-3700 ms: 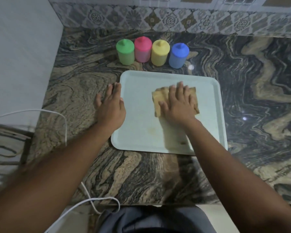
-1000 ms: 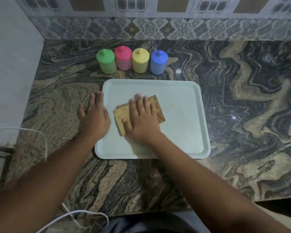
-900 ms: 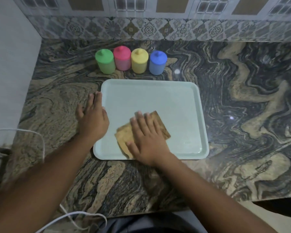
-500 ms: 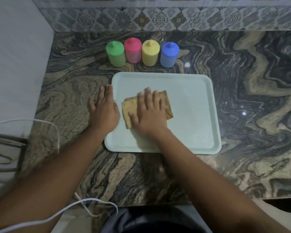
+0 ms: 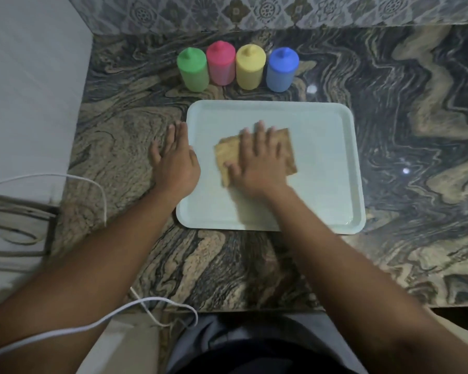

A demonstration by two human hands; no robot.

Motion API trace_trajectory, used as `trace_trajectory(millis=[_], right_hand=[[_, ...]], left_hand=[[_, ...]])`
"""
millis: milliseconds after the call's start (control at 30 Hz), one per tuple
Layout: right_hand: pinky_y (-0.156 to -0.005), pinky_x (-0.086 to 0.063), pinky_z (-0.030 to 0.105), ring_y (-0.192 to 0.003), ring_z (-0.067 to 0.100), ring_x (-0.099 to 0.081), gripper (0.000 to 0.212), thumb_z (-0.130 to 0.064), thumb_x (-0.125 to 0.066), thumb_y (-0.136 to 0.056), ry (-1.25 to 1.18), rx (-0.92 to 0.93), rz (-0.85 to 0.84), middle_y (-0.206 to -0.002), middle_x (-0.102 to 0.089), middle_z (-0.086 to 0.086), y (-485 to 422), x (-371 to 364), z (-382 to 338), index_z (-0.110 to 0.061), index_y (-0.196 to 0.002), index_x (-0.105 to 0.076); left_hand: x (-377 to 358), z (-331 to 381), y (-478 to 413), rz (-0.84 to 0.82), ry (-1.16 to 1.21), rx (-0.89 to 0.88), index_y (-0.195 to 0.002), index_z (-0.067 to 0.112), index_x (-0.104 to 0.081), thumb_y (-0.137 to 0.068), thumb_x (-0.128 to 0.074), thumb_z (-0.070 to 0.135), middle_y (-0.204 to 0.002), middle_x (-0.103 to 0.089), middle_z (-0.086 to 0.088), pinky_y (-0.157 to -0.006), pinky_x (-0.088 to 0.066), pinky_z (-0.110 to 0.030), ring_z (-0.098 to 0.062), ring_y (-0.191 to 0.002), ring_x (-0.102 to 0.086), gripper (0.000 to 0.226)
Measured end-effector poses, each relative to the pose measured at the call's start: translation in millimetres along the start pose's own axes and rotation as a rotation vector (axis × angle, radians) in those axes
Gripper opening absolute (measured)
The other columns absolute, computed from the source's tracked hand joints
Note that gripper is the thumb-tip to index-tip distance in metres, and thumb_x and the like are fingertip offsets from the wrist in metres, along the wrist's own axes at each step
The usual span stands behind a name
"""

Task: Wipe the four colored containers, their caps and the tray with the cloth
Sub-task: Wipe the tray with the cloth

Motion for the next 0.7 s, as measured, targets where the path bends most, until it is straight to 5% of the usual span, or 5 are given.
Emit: trace_trajectory(millis=[133,300,400,600,700], right_hand=[[-0.125,0.018,0.052,-0.151,0.034,0.035,0.085,-0.065,-0.028,-0.102,0.034,0.204,-0.105,-0.167,0.032,0.008,68,-24,-24,-0.025,-0.163,0.016],[-0.125,0.017,0.049,-0.155,0.032,0.028,0.083,-0.065,-0.029,-0.103,-0.024,-0.136,0.005,-0.169,0.027,0.007,63,21,108,-0.026,-0.164,0.011],[-0.126,0.01,0.055,-0.155,0.038,0.024,0.082,-0.06,-0.029,-0.104,-0.05,-0.215,0.071,-0.17,0.022,0.015,4,39,109,-0.018,-0.164,0.008],[-0.126,0.01,0.056,-0.155,0.036,0.025,0.084,-0.058,-0.028,-0.104,-0.043,0.133,-0.006,-0.17,0.021,0.015,16,-7,-13,-0.012,-0.164,0.008],[-0.126,0.017,0.049,-0.152,0.029,0.035,0.081,-0.058,-0.024,-0.105,-0.043,0.198,-0.072,-0.167,0.03,0.009,83,-20,9,-0.016,-0.163,0.014]], left_hand=[[3,-1,-1,-0.005,0.028,-0.008,-0.158,0.017,-0.01,-0.102,-0.027,0.02,-0.166,-0.015,0.0,-0.122,0.0,-0.051,-0.011,-0.154,-0.005,0.059],[1,-3,-2,0.003,0.022,-0.005,-0.157,0.016,-0.012,-0.102,-0.03,0.018,-0.166,-0.017,-0.002,-0.122,-0.003,-0.051,-0.012,-0.154,-0.007,0.058],[0,-3,-3,0.011,0.023,0.004,-0.157,0.016,-0.015,-0.102,-0.032,0.017,-0.166,-0.019,-0.003,-0.121,-0.004,-0.052,-0.013,-0.154,-0.009,0.058],[-2,-4,-3,0.001,0.023,0.022,-0.158,0.019,-0.011,-0.104,-0.027,0.021,-0.167,-0.013,-0.001,-0.122,0.001,-0.049,-0.01,-0.153,-0.005,0.056],[-2,-5,-3,-0.001,0.034,0.025,-0.158,0.019,-0.01,-0.105,-0.026,0.022,-0.167,-0.013,-0.002,-0.122,0.001,-0.05,-0.011,-0.154,-0.006,0.056]])
Point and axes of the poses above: each hand's wrist, its own y-axis away from the middle knuckle, its own x-axis out of the back of the hand, z = x × y, the point moved 5 cm from there along -y, towards the middle knuckle
